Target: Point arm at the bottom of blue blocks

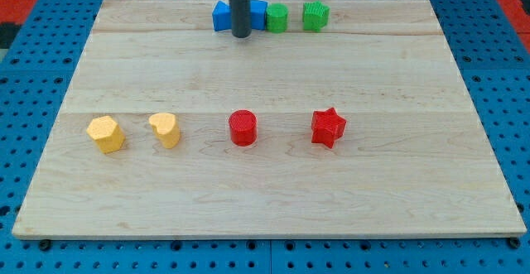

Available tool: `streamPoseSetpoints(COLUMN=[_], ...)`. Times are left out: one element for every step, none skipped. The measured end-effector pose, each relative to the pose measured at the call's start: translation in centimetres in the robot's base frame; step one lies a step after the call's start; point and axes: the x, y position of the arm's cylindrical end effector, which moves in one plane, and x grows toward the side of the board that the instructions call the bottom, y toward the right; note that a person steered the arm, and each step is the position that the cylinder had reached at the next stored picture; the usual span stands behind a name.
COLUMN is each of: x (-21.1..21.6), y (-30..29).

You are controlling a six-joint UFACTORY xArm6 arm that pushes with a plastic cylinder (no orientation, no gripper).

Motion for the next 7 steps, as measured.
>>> streamPoseSetpoints(x=[0.0, -0.1, -1.6, -2.7, -2.6, -2.6, -2.6], y=[-2.0, -3.2, -3.2, -3.2, -2.9, -0.6, 1.3])
